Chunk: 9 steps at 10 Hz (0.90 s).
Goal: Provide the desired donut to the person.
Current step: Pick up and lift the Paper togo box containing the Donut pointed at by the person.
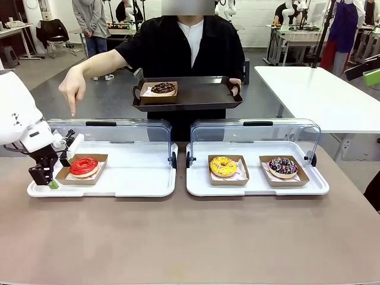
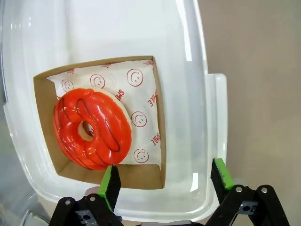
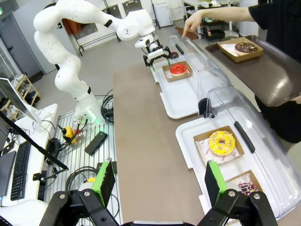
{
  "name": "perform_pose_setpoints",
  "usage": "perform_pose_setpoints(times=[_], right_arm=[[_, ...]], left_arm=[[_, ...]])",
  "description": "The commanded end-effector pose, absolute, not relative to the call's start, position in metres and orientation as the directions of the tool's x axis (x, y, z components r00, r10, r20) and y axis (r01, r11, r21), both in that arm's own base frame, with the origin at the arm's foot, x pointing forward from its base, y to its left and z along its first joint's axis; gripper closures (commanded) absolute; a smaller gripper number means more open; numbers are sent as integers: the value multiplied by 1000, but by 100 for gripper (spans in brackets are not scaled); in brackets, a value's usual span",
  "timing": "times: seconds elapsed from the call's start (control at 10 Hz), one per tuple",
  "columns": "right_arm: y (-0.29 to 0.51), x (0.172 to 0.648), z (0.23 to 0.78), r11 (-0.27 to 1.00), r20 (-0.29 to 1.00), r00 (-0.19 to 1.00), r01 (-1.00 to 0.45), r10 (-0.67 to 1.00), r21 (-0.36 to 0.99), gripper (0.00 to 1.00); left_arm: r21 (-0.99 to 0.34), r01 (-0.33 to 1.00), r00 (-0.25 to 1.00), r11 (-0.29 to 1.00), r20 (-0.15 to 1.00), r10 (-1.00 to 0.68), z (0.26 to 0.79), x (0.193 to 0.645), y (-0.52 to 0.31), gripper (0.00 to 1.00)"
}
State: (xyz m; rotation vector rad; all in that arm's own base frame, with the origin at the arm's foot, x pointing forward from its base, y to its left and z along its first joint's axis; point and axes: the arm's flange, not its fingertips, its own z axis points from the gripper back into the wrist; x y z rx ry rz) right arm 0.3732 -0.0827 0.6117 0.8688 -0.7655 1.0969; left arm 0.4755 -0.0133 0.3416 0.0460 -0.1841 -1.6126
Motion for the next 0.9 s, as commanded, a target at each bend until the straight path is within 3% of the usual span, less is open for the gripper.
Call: perform_pose_setpoints(times=[0.0, 0.2, 0.3, 0.4, 0.5, 0.6, 0.8], right_arm=[[-82, 373, 612, 202, 868, 270, -959, 416, 201, 0], [-82, 373, 612, 202, 868, 270, -959, 416, 201, 0], [-82, 373, 612, 202, 868, 270, -959, 416, 201, 0], [-82, 373, 612, 202, 868, 270, -959, 416, 201, 0], [-82, 373, 612, 202, 868, 270, -959, 416, 201, 0], [-82, 373, 612, 202, 868, 270, -959, 416, 201, 0], [-82, 373, 612, 202, 868, 270, -959, 416, 201, 0]], left_arm=[[171, 985, -9, -3, 32, -999, 330, 480, -14, 0], [171, 985, -5, -1, 27, -1000, 325, 483, -12, 0], [177, 984, -6, -2, 21, -1000, 324, 484, -11, 9], [181, 983, -12, -8, 20, -1000, 323, 484, -11, 46], [183, 983, -15, -12, 16, -1000, 323, 483, -11, 65], [184, 983, -15, -13, 13, -1000, 323, 483, -11, 100], [184, 983, -9, -6, 16, -1000, 323, 483, -11, 100]])
